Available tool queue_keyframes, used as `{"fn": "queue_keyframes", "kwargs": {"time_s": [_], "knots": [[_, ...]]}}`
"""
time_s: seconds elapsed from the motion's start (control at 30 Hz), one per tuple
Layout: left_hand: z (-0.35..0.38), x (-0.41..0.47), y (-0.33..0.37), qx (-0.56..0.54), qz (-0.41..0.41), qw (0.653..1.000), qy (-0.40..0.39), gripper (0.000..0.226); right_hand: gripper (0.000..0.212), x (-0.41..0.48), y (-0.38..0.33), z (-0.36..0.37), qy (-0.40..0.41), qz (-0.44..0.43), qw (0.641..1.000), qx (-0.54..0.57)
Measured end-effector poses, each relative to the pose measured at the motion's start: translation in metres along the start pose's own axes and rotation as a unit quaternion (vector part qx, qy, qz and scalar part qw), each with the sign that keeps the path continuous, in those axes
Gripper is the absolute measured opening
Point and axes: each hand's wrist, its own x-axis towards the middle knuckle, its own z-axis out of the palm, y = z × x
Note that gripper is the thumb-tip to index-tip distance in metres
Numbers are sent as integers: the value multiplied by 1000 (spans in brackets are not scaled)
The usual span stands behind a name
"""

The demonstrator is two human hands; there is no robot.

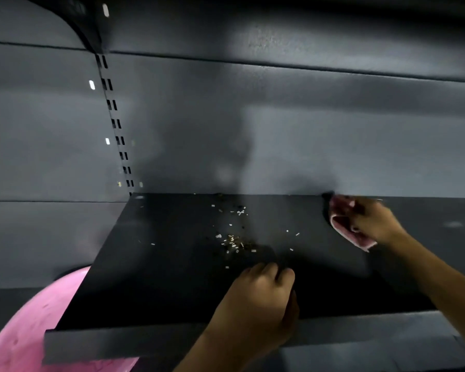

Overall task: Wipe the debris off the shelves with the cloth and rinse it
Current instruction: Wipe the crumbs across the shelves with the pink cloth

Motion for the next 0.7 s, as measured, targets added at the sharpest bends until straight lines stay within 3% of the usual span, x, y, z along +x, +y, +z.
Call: {"fn": "queue_keyframes", "kwargs": {"time_s": [0.07, 0.13, 0.33, 0.5, 0.6, 0.7], "knots": [[0, 0, 1, -8, -4, 1000, -3, 13, 49, 5, 1, 15, -9, -10, 991, -135], [-1, 0, 1, -12, -8, 1000, -5, 14, 54, 8, -18, 34, 5, -53, 987, -151], [-3, 1, 1, -1, -16, 999, -39, 20, 35, -7, -111, 102, -41, -195, 973, -113], [-9, -2, 0, -8, -21, 998, -56, 25, 20, -14, -178, 123, -130, -280, 950, 51], [-9, -3, -1, -1, -5, 999, -42, 18, 29, 1, -178, 104, -58, -301, 949, 74], [-3, -3, -3, 2, 10, 999, -31, 14, 37, 19, -152, 89, -5, -298, 954, 15]]}}
